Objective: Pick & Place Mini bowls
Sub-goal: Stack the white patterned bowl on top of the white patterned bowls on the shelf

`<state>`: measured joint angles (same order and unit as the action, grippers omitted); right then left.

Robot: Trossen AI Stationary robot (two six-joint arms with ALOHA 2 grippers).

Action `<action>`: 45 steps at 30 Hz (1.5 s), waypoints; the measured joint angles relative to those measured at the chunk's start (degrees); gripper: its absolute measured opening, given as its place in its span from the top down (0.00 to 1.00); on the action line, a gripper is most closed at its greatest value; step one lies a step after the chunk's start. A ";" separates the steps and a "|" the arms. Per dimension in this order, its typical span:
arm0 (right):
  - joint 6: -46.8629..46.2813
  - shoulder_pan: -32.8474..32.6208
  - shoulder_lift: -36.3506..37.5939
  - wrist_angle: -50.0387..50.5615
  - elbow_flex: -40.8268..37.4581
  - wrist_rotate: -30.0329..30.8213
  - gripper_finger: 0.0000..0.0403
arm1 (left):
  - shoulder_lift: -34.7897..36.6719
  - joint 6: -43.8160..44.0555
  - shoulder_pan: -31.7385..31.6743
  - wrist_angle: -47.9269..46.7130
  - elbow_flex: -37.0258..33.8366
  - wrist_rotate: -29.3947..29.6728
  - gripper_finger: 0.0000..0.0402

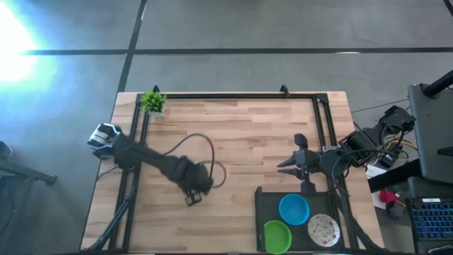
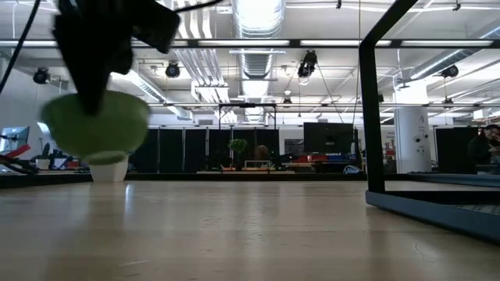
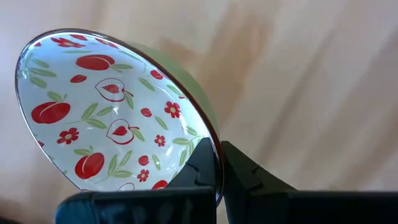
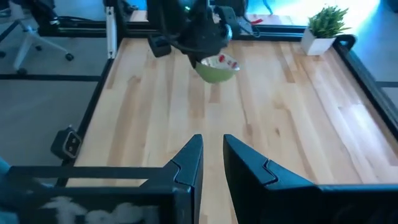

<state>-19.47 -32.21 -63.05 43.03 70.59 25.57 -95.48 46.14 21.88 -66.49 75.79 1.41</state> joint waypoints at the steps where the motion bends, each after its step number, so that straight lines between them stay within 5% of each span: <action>1: 0.01 0.00 0.00 0.02 0.00 0.39 0.85 | 0.00 -2.26 -1.36 0.17 0.00 0.78 1.00; 13: -4.52 -0.03 0.09 0.04 0.02 4.52 0.85 | -2.14 -32.29 -13.50 6.20 2.13 9.88 1.00; 23: -6.09 -0.02 0.09 0.02 0.02 8.48 0.85 | -8.20 -55.80 -18.54 14.32 7.86 10.07 1.00; 35: -7.54 0.02 0.14 -0.05 0.02 12.63 0.85 | -22.08 -65.06 -21.54 11.88 22.76 10.08 1.00; 45: -7.55 -0.02 2.39 -0.08 0.04 13.68 0.85 | -25.79 -67.06 -21.54 10.50 25.26 10.07 1.00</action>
<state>-27.03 -32.23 -60.66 42.95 70.63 39.24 -121.27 -20.93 0.34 -55.99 101.05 11.49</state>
